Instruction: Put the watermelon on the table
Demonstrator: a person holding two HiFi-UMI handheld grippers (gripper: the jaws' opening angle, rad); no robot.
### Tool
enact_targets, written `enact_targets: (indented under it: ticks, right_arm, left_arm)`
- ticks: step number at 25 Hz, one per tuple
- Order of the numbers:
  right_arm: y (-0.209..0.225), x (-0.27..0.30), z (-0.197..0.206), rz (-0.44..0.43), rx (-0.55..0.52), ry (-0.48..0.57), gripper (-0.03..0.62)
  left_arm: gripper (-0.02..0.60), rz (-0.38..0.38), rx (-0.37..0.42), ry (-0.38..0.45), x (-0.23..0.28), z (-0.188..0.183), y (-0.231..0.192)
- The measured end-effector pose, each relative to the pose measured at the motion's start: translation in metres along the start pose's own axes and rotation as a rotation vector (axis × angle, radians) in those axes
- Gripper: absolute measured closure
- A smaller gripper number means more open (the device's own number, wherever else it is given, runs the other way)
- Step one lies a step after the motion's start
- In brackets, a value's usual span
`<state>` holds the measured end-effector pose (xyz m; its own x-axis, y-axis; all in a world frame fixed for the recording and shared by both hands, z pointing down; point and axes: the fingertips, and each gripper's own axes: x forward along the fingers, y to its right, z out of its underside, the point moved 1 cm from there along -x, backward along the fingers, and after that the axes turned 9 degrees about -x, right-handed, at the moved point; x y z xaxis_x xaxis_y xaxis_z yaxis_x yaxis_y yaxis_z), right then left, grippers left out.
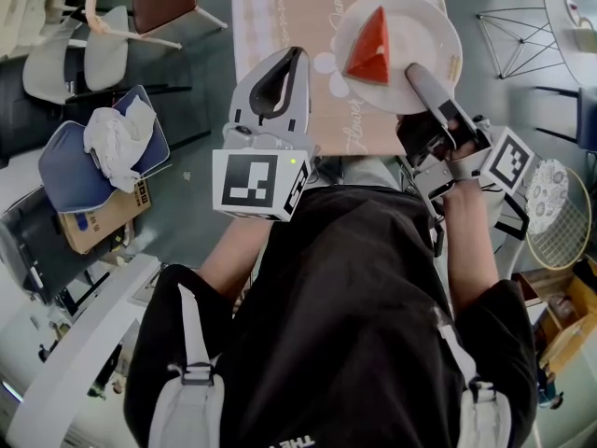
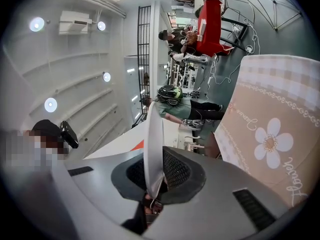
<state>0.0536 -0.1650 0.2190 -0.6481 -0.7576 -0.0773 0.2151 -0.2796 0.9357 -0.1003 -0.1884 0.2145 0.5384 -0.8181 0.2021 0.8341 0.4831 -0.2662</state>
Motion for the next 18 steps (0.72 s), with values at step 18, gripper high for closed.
enact_targets:
  ticks: [18]
  right_arm:
    - [0.029,0.03,-0.029,-0.026,0.028,-0.108,0.569]
  left_arm:
    - [0.578,-0.119,-0.018,-0.027,0.024,0.002,-0.012]
